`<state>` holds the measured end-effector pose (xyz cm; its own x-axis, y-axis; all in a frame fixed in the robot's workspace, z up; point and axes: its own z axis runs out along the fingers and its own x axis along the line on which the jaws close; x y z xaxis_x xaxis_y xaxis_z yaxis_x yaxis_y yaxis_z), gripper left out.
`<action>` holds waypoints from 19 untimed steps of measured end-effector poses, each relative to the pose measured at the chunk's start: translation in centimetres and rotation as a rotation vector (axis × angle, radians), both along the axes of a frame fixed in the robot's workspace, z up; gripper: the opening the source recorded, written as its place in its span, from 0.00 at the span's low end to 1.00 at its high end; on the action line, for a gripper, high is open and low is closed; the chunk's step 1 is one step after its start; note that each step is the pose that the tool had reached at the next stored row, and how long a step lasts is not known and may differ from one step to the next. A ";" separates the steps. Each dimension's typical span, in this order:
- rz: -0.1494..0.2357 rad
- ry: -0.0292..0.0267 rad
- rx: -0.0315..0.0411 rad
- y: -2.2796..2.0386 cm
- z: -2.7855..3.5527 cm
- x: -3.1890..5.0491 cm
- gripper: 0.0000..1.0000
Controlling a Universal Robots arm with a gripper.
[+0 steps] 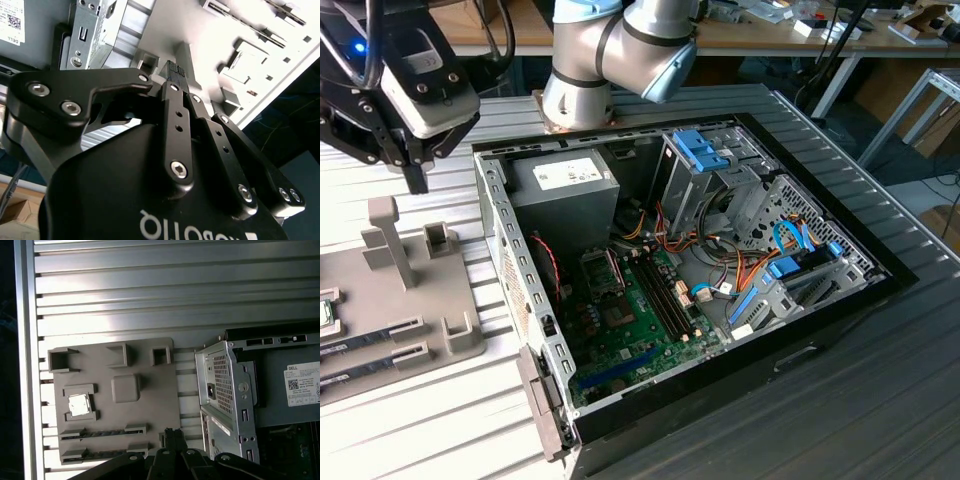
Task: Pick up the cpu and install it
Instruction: 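Reach for the cpu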
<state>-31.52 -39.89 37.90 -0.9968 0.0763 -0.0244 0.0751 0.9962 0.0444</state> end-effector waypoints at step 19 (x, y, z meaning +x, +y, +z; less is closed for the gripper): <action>0.000 0.0000 0.0000 0.00 -0.51 -1.77 0.11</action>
